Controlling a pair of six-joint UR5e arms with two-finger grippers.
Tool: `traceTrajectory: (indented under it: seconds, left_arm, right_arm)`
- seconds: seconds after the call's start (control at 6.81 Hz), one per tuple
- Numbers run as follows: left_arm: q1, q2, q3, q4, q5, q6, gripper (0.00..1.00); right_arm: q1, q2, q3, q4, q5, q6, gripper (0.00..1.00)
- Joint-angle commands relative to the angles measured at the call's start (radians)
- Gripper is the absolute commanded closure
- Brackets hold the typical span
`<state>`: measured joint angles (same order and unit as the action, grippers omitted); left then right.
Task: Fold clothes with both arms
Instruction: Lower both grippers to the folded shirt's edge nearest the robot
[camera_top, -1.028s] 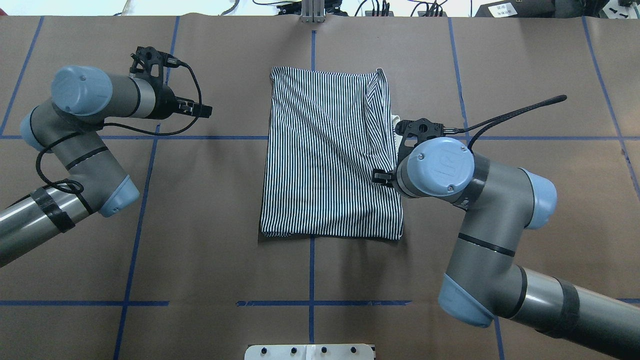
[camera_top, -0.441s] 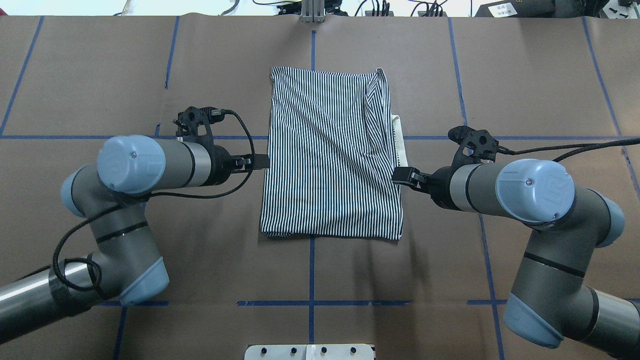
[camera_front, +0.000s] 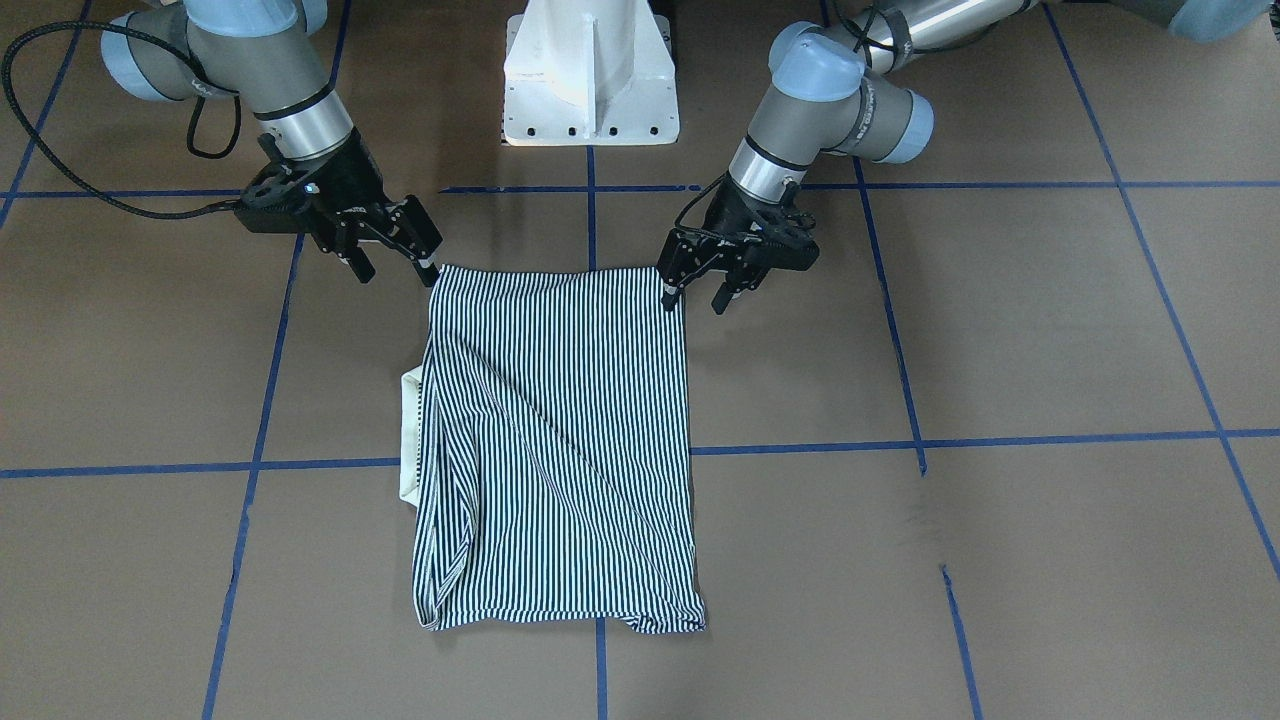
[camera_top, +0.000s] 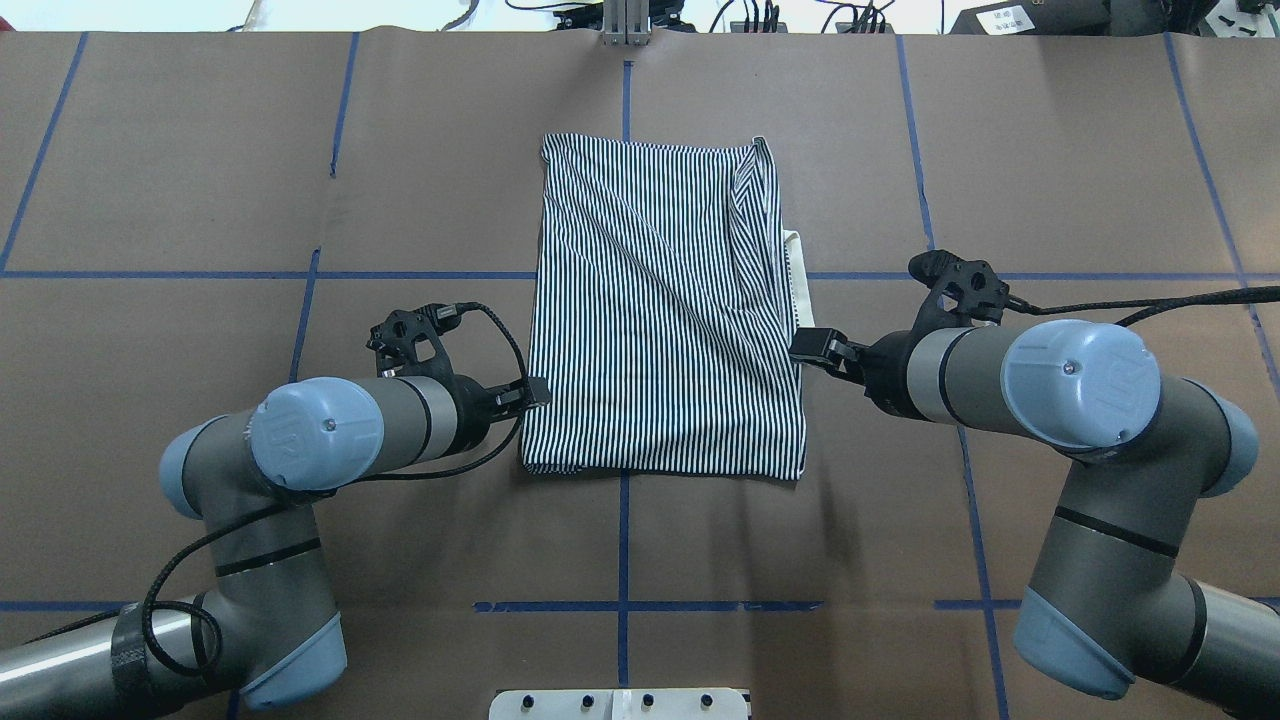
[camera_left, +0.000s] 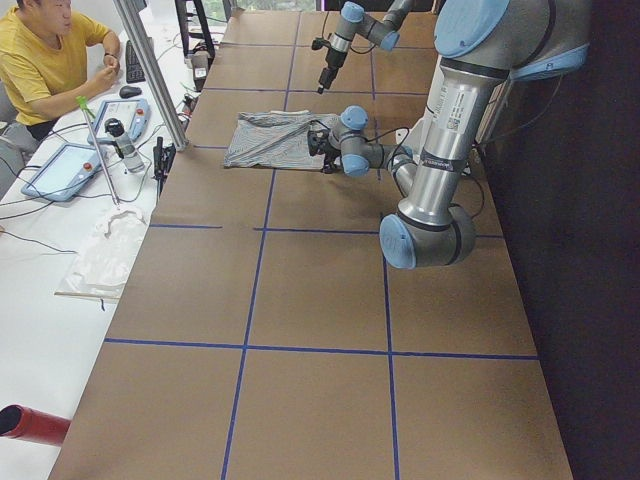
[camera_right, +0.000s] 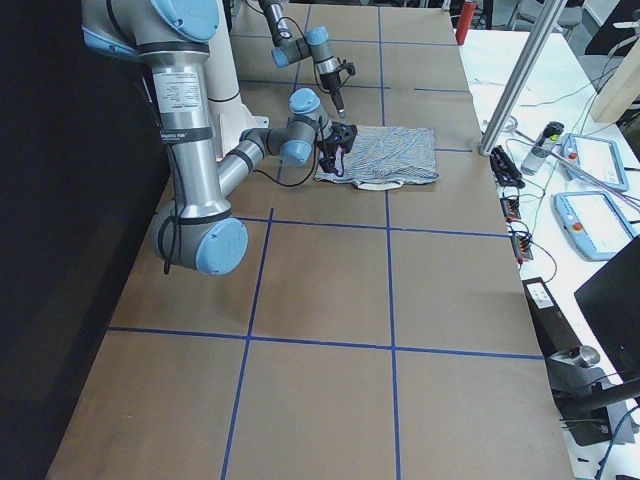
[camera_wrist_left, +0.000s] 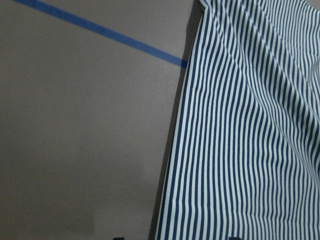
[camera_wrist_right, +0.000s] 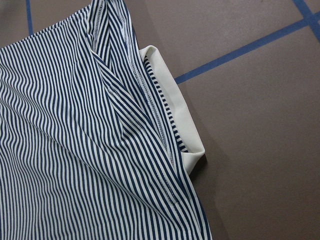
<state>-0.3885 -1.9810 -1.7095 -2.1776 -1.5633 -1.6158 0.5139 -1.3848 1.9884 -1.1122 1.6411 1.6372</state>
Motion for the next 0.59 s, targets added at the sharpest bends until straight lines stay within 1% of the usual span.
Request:
traceTrajectory:
  seconds: [0.0, 0.29, 0.44]
  left_arm:
    - [0.042, -0.002, -0.001, 0.021, 0.018, -0.056, 0.36]
    - [0.072, -0.004, 0.001, 0.021, 0.035, -0.087, 0.36]
    - [0.092, -0.01, 0.002, 0.022, 0.04, -0.096, 0.4]
  right_arm:
    - [0.0, -0.002, -0.002, 0.0, -0.011, 0.004, 0.02]
    - [0.0, -0.003, -0.005, 0.0, -0.02, 0.013, 0.01]
    - [0.0, -0.005, -0.005, 0.0, -0.023, 0.013, 0.01]
